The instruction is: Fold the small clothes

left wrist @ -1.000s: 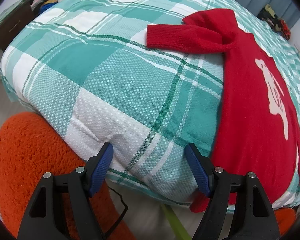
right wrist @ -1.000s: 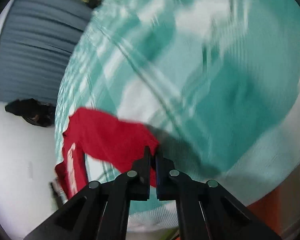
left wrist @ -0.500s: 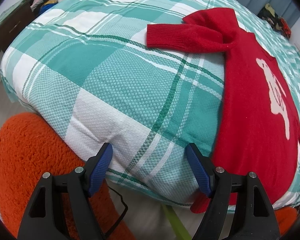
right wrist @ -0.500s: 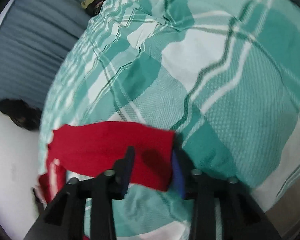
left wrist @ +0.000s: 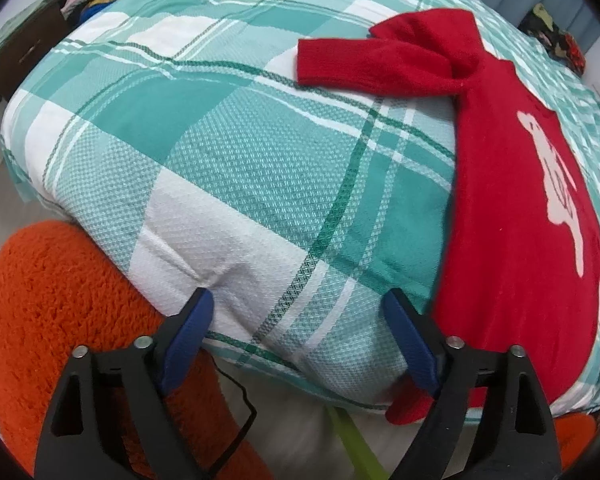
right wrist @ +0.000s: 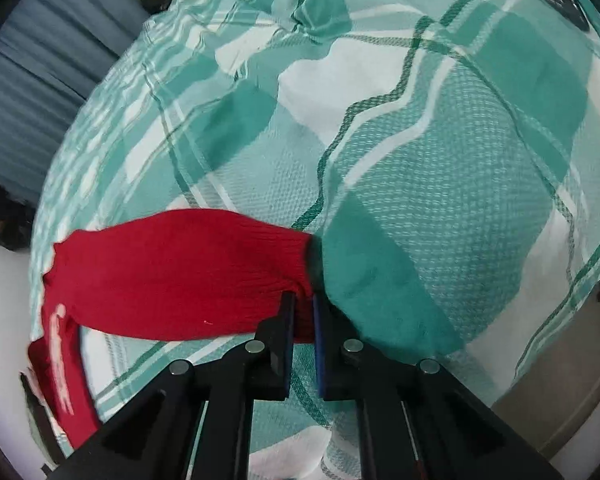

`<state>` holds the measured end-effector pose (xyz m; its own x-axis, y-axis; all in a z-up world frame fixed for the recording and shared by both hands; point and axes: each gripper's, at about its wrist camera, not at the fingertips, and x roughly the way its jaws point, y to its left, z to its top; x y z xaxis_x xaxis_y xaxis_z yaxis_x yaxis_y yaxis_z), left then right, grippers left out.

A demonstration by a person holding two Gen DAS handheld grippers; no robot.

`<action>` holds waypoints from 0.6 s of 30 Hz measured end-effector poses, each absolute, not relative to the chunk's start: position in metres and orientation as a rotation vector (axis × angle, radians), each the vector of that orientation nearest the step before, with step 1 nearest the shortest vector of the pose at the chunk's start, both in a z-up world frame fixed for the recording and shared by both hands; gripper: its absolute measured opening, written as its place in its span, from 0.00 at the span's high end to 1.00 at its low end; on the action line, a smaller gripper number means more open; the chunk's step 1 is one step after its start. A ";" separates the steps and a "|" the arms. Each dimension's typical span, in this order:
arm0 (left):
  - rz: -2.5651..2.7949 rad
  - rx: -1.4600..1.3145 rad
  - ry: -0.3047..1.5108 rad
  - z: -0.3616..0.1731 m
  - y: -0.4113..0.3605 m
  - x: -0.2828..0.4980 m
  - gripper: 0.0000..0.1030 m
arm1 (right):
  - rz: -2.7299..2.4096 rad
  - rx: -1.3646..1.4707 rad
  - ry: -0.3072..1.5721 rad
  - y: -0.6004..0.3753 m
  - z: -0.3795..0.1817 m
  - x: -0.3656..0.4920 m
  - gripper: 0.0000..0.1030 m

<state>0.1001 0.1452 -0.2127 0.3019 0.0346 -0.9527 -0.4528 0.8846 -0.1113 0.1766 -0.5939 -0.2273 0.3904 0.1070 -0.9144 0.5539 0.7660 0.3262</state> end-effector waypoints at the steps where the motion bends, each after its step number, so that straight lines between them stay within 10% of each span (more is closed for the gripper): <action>1: 0.328 -0.394 1.239 -0.214 0.144 0.101 0.09 | -0.321 0.656 1.159 -0.593 -0.227 0.177 0.92; 7: 0.307 -0.341 1.176 -0.186 0.141 0.099 0.11 | -0.315 0.579 1.085 -0.584 -0.198 0.164 0.36; 18: 0.009 0.494 1.032 -0.172 0.111 0.177 0.22 | -0.344 0.167 0.862 -0.506 -0.134 0.090 0.27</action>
<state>0.1772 0.1111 -0.1718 0.5233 0.2354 -0.8190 0.2207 0.8909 0.3971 0.0900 -0.5062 -0.1336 0.6004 -0.2283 -0.7664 0.3621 0.9321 0.0060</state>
